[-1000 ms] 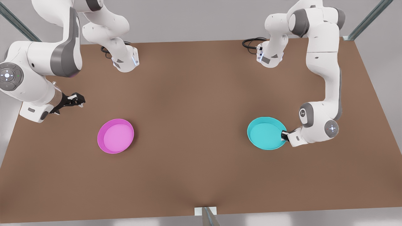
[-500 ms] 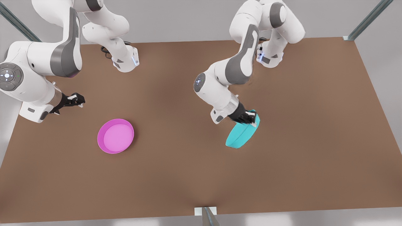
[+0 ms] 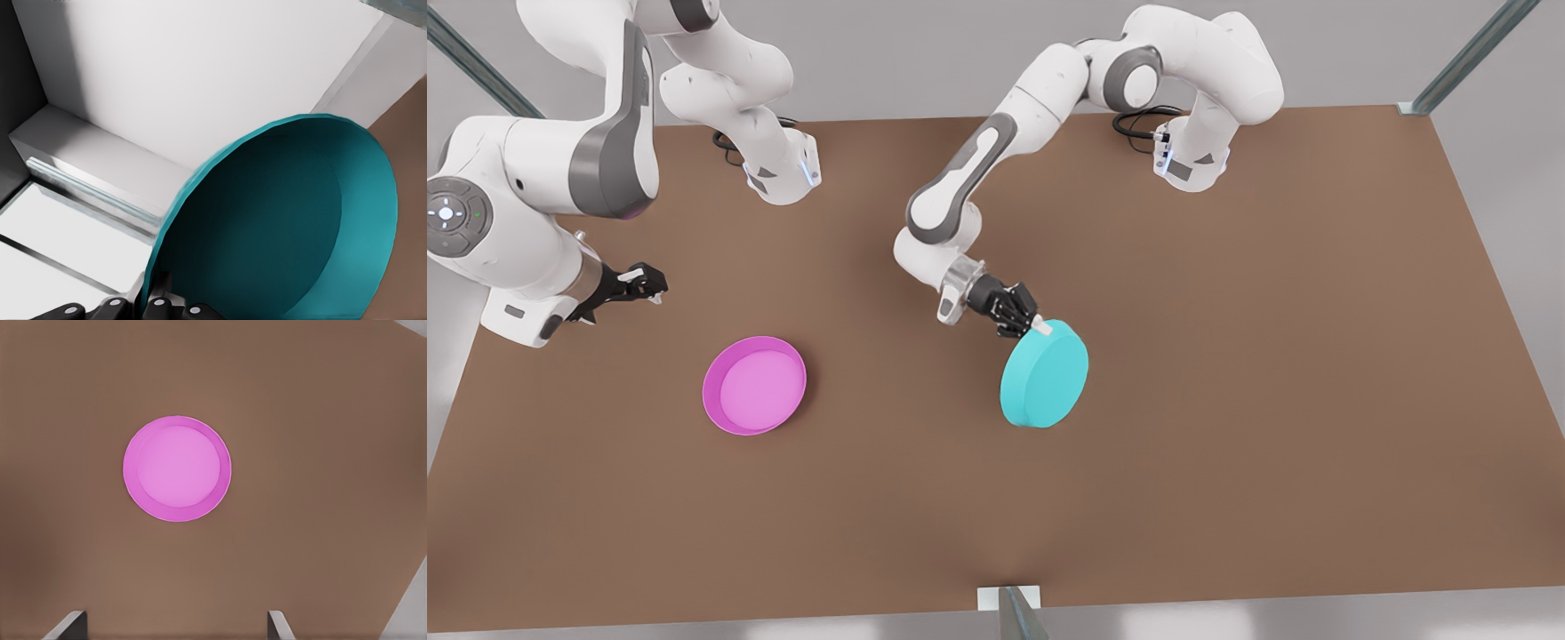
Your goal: Flip the blue plate over with the left arm, and stack the pink plate on top of the blue plate with the right arm
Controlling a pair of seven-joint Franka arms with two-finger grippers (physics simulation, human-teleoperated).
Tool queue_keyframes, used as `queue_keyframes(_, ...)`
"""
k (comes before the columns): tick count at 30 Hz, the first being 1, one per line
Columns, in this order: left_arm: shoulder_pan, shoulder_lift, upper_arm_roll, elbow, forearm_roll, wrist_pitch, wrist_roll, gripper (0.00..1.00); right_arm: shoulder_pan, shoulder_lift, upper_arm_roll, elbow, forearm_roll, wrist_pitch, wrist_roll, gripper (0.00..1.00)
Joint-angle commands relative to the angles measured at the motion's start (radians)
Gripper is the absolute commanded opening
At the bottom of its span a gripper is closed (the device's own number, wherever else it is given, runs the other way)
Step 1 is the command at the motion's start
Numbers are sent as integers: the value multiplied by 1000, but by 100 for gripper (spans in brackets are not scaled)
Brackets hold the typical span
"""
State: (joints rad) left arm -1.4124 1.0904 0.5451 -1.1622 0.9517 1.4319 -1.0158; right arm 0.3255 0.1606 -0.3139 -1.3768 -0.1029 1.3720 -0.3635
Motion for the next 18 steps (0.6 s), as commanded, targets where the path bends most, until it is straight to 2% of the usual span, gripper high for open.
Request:
queue_keyframes(1, 4, 8, -59, -1, 75, 7, -1103, 21, -3, 0, -4, 8, -1, 1, 1, 100)
queue_keyframes(7, 4, 51, -119, -42, 79, -5, -1178, 21, -5, 8, 3, 25, -4, -2, -2, 100)
queue_keyframes(8, 4, 51, -120, -42, 76, -14, -1175, 41, -5, 27, 7, 44, -6, -2, -2, 100)
queue_keyframes(9, 4, 52, -125, -42, 76, -16, -1173, 86, -5, 27, 7, 45, -3, -2, -2, 100)
queue_keyframes(10, -3, 54, -131, -42, 72, -18, -1176, 100, -6, 27, 7, 45, -6, -2, -2, 100)
queue_keyframes(12, -8, 68, -180, -33, 67, -71, -1172, 100, -6, 28, 7, 41, -6, -48, -106, 100)
queue_keyframes(14, -8, 22, -335, 13, -28, -152, -1167, 100, -8, 42, 7, 45, -8, -54, -115, 100)
queue_keyframes(17, -8, 3, -586, 246, -183, -258, -1181, 100, -19, 48, 4, 33, 3, -48, -136, 100)
queue_keyframes(18, -8, -52, -596, 308, -289, -254, -1181, 100, -78, 83, -2, 24, 95, -37, -173, 100)
